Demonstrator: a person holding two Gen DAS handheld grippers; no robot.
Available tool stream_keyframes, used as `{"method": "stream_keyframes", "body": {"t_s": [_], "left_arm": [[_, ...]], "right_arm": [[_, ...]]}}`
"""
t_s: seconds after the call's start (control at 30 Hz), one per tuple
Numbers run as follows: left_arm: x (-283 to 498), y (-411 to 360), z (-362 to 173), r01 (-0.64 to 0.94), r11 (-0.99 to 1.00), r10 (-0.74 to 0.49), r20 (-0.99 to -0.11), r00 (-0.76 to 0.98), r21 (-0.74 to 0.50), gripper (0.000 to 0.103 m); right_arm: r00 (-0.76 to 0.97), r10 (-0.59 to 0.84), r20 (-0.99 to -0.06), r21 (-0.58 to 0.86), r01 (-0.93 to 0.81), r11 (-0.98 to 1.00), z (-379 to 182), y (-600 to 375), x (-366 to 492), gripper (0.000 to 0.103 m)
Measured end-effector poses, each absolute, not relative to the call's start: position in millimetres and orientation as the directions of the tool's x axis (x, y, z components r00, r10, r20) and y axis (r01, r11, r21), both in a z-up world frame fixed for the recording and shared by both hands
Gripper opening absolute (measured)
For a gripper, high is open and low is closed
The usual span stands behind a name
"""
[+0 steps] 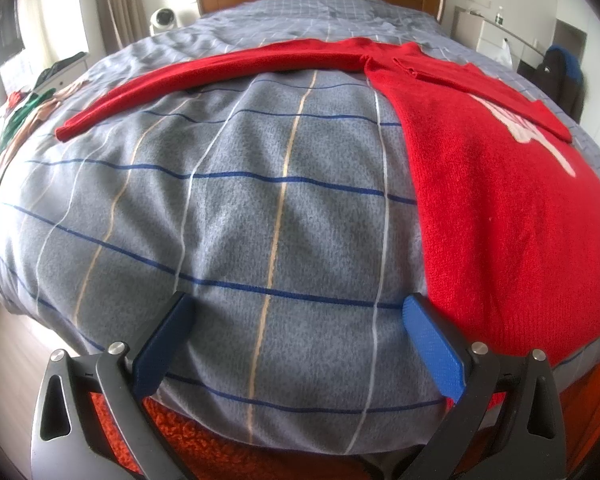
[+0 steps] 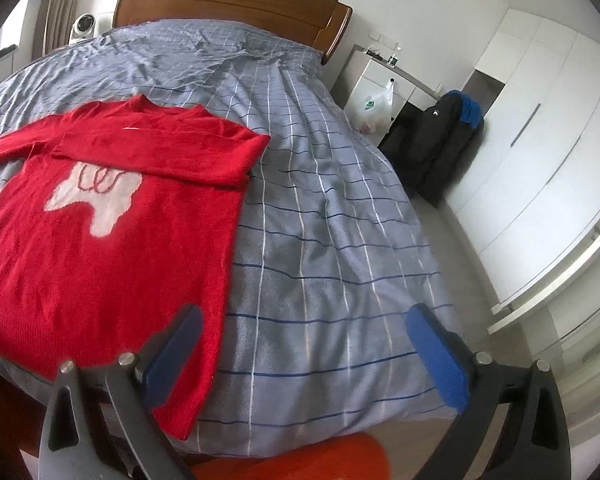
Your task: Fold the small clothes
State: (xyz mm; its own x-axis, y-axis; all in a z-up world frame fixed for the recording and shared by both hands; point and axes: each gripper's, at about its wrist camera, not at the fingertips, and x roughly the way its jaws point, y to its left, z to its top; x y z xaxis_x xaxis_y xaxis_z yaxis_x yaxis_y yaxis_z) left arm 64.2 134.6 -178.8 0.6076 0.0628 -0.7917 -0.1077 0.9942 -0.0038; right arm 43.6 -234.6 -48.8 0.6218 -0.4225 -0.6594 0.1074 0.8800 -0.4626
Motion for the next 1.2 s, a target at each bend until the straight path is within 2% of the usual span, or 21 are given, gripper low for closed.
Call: {"method": "stream_keyframes", "body": {"t_s": [0.5,1.2], "left_arm": [[64.4,134.1,-179.1,-0.108,0.994,0.063,-0.792,0.607,-0.003,0.103],[64.2,133.6,-178.9,-0.109,0.994,0.065,-0.792,0.607,-0.003,0.103]], "right_arm": [[0.618,-0.439,-0.652,-0.475,0.118,0.872,-46.4,-236.0,43.4,0.1],[0.589,-0.419,-0.691,-0.439,0.117,0.891,-50.6,-239.1,43.6,0.101]]}}
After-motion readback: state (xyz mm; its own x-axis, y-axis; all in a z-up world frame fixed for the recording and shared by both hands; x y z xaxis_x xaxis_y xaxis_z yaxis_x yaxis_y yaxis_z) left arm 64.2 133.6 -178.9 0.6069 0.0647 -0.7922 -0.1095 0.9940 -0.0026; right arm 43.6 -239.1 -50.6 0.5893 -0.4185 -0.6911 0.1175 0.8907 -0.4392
